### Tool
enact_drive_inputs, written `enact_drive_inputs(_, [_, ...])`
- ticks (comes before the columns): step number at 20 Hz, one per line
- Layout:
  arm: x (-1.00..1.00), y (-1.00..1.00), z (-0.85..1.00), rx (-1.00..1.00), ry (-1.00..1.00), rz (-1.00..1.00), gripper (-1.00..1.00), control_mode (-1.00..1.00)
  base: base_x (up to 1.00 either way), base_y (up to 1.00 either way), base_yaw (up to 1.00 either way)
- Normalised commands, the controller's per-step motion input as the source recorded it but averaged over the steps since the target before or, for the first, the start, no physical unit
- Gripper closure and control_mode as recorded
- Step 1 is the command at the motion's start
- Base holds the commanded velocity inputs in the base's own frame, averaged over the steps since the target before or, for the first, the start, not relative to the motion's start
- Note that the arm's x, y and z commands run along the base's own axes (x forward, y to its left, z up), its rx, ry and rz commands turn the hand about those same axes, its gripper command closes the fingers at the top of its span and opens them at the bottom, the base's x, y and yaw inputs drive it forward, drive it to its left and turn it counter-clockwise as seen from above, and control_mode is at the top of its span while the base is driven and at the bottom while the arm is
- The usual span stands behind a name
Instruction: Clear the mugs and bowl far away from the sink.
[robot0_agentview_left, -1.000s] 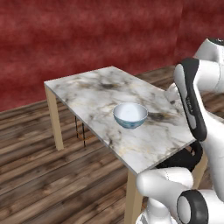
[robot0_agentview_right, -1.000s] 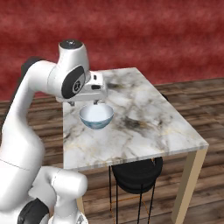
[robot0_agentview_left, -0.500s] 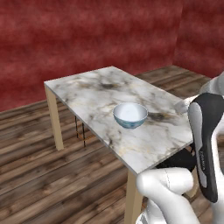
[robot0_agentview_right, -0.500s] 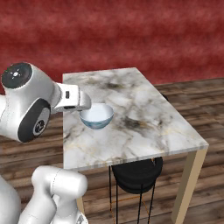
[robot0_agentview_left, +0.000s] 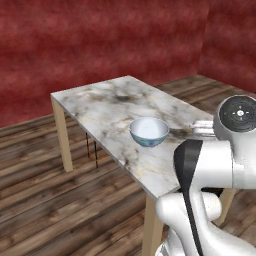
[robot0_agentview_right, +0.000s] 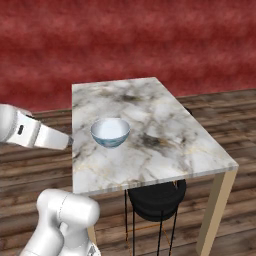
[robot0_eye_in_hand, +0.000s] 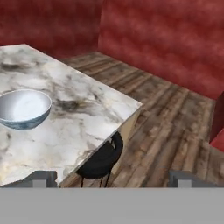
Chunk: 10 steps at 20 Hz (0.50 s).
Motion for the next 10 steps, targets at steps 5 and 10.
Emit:
enact_drive_inputs(5, [-0.02, -0.15, 0.00, 0.01, 0.01, -0.12, -1.00, 1.00, 0.00, -0.80, -0.37])
enact_drive_inputs(10, [0.00, 0.00, 0.00, 0.00, 0.00, 0.00, -1.00, 1.00, 0.01, -0.95, -0.61])
